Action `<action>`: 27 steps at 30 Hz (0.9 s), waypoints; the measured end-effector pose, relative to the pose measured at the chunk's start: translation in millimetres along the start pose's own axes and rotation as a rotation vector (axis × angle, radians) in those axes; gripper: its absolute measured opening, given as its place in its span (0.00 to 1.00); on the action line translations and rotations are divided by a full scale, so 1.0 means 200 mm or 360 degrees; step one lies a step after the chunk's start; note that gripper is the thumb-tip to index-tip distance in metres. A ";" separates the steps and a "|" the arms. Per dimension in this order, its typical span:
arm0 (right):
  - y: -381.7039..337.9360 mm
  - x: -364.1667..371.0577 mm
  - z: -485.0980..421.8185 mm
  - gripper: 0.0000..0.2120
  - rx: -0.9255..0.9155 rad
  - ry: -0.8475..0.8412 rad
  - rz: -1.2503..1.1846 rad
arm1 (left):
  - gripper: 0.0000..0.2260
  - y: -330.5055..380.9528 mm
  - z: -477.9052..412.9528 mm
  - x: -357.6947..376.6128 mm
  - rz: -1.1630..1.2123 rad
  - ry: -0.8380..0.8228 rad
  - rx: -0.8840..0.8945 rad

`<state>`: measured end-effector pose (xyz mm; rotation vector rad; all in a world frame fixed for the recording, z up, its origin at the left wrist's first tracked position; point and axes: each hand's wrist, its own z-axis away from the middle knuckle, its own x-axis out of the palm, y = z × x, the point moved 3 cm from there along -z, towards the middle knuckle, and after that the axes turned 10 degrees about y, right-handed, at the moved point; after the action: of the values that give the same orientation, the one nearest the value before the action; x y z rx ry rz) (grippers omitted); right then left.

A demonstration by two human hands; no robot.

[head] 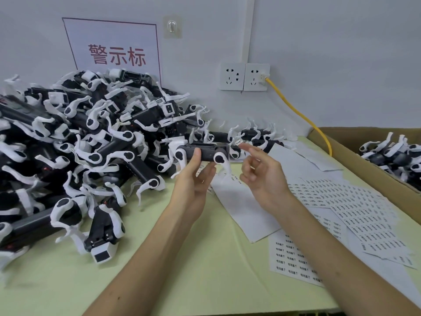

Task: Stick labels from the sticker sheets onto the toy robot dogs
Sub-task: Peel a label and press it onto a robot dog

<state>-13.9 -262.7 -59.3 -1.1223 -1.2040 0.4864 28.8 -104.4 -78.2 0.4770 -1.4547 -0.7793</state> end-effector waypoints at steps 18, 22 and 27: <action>0.18 0.15 0.16 0.24 0.0596 -0.0632 -0.0110 | 0.37 0.02 0.04 0.02 0.0041 0.0110 0.0029; 0.18 0.15 0.16 0.24 0.0596 -0.0628 -0.0113 | 0.37 0.01 0.03 0.01 -0.0031 0.0063 -0.0012; 0.19 0.15 0.16 0.24 0.0616 -0.0654 -0.0141 | 0.42 0.01 0.04 0.02 -0.0076 0.0066 -0.0011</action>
<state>-23.9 -208.8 -78.9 -0.6503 -1.4291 0.8701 21.5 -104.6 -73.4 0.5213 -1.4060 -0.8080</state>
